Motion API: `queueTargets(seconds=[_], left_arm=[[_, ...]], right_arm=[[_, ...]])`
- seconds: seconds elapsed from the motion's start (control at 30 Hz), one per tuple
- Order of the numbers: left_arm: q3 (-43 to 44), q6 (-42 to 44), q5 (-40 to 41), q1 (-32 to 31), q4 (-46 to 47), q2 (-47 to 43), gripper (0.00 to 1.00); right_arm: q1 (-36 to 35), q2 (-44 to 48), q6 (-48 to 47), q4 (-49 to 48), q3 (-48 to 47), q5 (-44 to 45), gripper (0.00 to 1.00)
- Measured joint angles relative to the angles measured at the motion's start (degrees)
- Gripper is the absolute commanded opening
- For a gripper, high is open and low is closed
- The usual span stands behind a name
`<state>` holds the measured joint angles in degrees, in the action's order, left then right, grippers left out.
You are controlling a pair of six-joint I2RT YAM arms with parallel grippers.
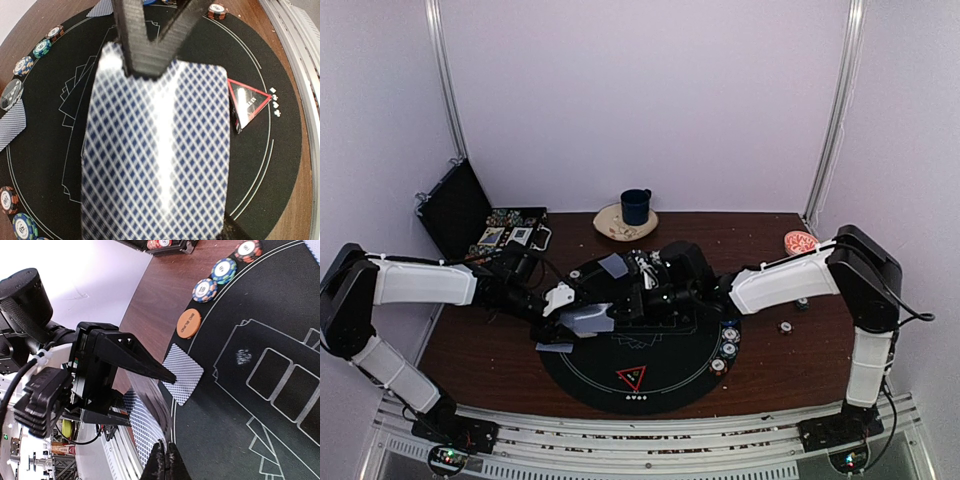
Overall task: Distribute texas hold em gaming equipment
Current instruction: Pick up the poker card from the face-down deck piles, then distribute the poker card in the big blind area.
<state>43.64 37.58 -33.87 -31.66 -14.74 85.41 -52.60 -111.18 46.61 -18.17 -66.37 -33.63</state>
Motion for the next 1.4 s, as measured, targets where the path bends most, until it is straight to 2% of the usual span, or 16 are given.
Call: queueTargets(seconds=[0.43,0.7,0.97,1.4], left_arm=[[0.20,-0.39,3.06,0.00,-0.07,0.11,0.06],[0.57,-1.05,4.52,0.24,-0.90,-0.96,0.04],[2.14,-1.57,5.75,0.85,-3.37,-5.88,0.04],[2.80,-2.12,7.30,0.87,-5.42,-6.62,0.04]], right_arm=[[3.93,10.54,-0.17,-1.22,10.71,0.96,0.00],[5.29,11.69,0.44,-4.85,13.51,1.31,0.00],[4.28,1.22,4.31,-9.88,8.66,-0.04,0.00],[-1.22,-19.19,12.17,-17.31,-11.58,-4.09,0.00]])
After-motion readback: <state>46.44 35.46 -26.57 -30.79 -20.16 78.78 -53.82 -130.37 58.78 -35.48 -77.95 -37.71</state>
